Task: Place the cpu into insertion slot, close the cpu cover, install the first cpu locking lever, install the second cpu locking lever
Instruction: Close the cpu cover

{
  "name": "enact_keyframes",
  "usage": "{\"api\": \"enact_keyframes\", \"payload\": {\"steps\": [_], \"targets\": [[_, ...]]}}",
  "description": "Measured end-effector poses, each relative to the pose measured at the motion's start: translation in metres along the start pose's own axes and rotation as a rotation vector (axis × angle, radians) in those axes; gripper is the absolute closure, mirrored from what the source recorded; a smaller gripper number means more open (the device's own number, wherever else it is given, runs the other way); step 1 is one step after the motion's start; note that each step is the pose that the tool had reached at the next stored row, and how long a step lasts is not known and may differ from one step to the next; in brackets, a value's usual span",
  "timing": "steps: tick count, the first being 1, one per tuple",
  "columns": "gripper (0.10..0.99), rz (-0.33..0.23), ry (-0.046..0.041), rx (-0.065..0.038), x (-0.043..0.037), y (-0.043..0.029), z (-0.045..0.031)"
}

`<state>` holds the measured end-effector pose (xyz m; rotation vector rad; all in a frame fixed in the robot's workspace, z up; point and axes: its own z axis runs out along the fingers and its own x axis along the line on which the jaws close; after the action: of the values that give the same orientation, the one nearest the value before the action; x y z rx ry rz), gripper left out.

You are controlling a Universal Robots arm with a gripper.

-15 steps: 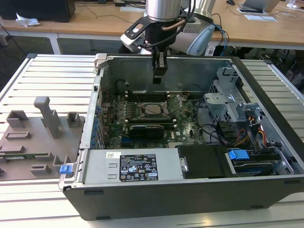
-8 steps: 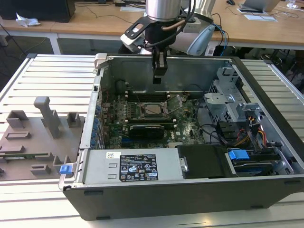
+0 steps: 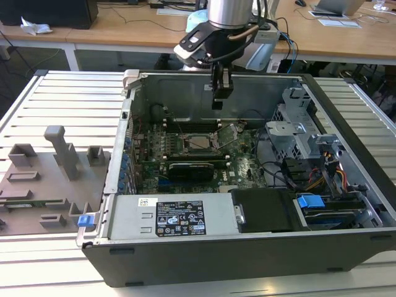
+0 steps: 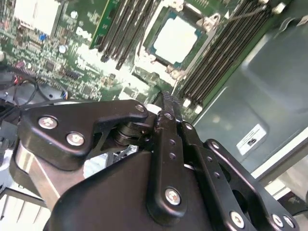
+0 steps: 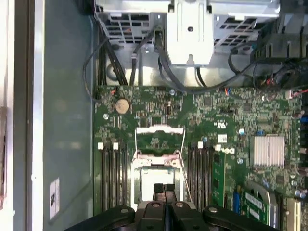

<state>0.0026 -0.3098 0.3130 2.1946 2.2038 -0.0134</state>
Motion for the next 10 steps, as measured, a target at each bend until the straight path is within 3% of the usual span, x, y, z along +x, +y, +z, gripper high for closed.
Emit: {"api": "enact_keyframes", "payload": {"steps": [1, 3, 5, 10], "targets": [[0.98, 0.0, 0.0001, 0.003, 0.0002, 0.0156, 0.0003], [0.98, 0.0, 0.0001, 0.005, 0.0009, 0.0356, 0.0007], [0.98, 0.0, 0.0001, 0.007, 0.0017, 0.046, 0.001], [0.98, 0.0, 0.0001, 0.013, 0.0022, 0.0503, 0.0157]]}}
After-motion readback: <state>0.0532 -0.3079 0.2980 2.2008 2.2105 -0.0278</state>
